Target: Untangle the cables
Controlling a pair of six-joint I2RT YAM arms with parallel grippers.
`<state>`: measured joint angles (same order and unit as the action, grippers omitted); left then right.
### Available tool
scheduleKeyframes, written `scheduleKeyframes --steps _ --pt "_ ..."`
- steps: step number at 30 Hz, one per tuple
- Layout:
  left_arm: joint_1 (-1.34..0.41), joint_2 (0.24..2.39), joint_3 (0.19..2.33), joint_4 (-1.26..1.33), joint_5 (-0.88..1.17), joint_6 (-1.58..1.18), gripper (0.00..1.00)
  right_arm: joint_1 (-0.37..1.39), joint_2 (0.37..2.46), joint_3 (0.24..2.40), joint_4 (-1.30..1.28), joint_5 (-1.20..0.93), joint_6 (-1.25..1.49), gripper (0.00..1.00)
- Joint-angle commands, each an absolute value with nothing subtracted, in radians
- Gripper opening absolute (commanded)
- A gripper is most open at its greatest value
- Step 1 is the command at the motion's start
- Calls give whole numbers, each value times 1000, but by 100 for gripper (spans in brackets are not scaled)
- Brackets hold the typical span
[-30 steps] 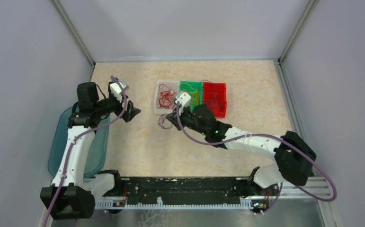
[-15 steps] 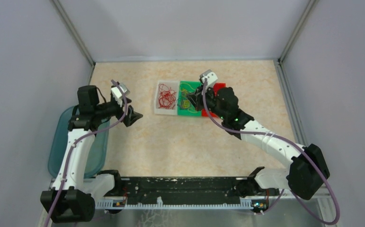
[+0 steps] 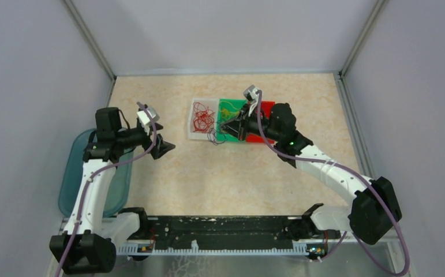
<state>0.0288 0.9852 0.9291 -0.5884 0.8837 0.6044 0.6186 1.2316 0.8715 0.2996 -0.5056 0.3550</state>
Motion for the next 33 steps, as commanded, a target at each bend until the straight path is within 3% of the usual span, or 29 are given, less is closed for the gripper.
scheduleKeyframes --steps 1,9,14,18,22,31,33 --pt "32 971 917 -609 931 638 100 603 1201 880 436 -714 455 0" --pt "31 951 870 -630 927 679 100 603 1139 769 549 -789 482 0" --pt "31 961 870 -596 908 629 100 601 1146 854 232 -348 289 0" --pt "31 970 870 -565 885 594 100 538 1223 931 123 -56 231 0" --pt "31 976 867 -555 870 584 100 415 1309 978 96 17 269 0" --pt "31 977 857 -517 869 555 100 379 1534 1030 185 307 143 0" --pt "32 977 858 -514 865 551 100 379 1606 1064 160 337 127 5"
